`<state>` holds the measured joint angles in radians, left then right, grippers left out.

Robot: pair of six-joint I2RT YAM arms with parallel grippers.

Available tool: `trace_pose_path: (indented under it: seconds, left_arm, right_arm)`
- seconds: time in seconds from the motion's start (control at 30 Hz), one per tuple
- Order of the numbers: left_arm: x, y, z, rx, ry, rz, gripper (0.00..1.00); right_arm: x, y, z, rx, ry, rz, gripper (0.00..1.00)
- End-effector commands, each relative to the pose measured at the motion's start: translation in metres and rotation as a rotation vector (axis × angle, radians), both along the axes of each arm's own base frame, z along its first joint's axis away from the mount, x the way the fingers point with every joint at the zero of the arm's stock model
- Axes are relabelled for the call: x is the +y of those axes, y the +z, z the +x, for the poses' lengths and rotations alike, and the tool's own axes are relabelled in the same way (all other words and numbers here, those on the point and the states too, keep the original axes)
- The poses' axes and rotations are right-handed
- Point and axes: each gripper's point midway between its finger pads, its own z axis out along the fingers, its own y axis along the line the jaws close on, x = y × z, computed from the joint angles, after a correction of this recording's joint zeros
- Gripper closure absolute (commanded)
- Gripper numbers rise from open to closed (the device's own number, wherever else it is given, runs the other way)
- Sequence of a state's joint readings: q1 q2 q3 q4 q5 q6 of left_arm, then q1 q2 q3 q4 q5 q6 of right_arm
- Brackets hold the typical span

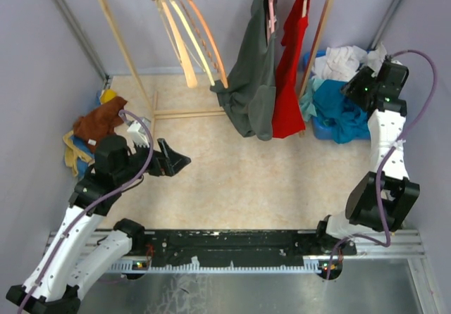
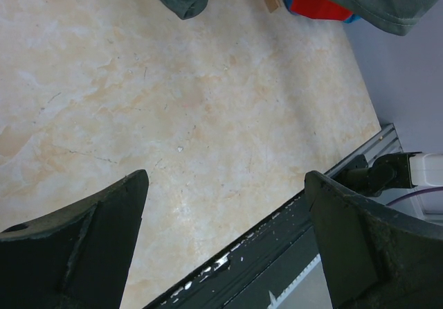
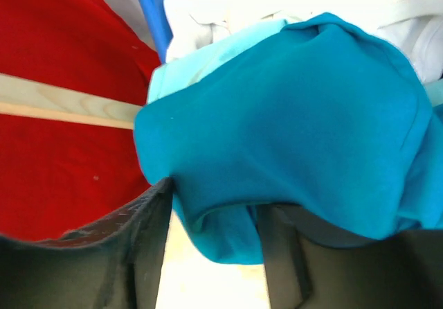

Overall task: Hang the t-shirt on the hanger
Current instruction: Place the T-shirt in the bin, then pick up the T-shirt and place it in the bin.

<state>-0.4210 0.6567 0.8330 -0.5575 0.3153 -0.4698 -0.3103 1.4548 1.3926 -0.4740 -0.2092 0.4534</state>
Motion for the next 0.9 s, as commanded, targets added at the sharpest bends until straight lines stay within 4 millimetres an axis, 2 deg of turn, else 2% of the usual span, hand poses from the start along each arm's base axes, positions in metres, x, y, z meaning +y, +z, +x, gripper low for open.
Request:
trace_pose_path:
  seconds: [0.0, 0.07, 0.13, 0.2, 0.33, 0.53, 0.67, 0.77, 0.87]
  left_arm:
    - [-0.004, 0.004, 0.002, -0.027, -0.017, -0.018, 0.00]
    - [-0.004, 0.003, 0.003, -0.029, -0.016, -0.017, 0.00]
    - [-0.005, 0.002, 0.003, -0.027, -0.020, -0.020, 0.00]
    - [-0.006, 0.001, 0.003, -0.025, -0.026, -0.019, 0.00]
    - [-0.006, -0.001, 0.004, -0.027, -0.028, -0.014, 0.00]
    - [-0.008, -0.001, 0.005, -0.028, -0.033, -0.017, 0.00]
    - [-0.007, 0.002, 0.004, -0.033, -0.031, -0.022, 0.00]
    - [-0.006, 0.004, 0.003, -0.037, -0.028, -0.025, 0.00]
    - [-0.006, 0.003, 0.002, -0.034, -0.029, -0.028, 0.00]
  right_arm:
    - [-0.002, 0.037, 0.001, -0.085, 0.033, -0.083, 0.37]
    - [-0.003, 0.043, -0.006, -0.077, 0.026, -0.097, 0.26]
    - [-0.003, 0.045, -0.014, -0.059, 0.017, -0.106, 0.22]
    - [-0.001, 0.045, -0.023, -0.041, 0.014, -0.107, 0.22]
    - [0.016, 0.041, -0.035, -0.024, 0.053, -0.104, 0.22]
    - [0.030, 0.020, -0.029, 0.029, 0.060, -0.096, 0.22]
    - [0.029, 0.005, -0.018, 0.070, 0.038, -0.094, 0.29]
    - [0.026, 0.002, -0.014, 0.075, 0.020, -0.099, 0.57]
    - [0.022, 0.002, -0.014, 0.087, -0.001, -0.115, 0.64]
